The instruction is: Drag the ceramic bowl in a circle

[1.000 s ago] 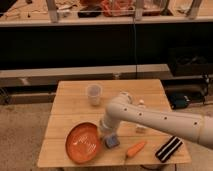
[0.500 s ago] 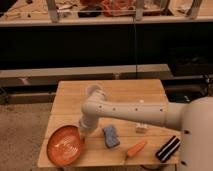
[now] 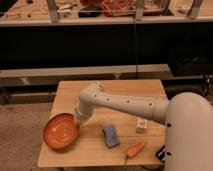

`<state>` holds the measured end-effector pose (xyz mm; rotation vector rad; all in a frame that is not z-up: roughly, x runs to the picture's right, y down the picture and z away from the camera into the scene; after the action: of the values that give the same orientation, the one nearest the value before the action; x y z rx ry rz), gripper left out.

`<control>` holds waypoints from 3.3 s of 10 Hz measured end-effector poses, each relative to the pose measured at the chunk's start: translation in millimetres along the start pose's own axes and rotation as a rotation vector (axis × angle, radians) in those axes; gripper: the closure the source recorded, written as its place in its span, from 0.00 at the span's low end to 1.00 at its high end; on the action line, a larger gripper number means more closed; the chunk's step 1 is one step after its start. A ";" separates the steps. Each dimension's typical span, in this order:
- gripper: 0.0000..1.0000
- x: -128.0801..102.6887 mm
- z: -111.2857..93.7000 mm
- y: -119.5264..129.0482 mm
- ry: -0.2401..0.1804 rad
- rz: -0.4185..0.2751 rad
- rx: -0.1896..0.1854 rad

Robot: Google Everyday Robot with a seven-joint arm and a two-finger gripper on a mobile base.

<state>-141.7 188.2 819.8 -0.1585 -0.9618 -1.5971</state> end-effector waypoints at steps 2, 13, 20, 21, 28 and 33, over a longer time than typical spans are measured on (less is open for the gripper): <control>1.00 3.0 -14.4 27.8 0.037 0.058 0.015; 1.00 -104.9 -96.2 148.7 0.065 0.204 -0.045; 1.00 -111.7 -23.4 3.8 -0.082 -0.127 -0.065; 1.00 -105.4 -18.4 -8.9 -0.087 -0.156 -0.064; 1.00 18.6 -22.0 16.0 0.003 -0.098 -0.001; 1.00 32.5 -50.3 87.9 0.092 0.077 0.026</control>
<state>-54.4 135.0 849.1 -0.1023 -0.8943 -1.5077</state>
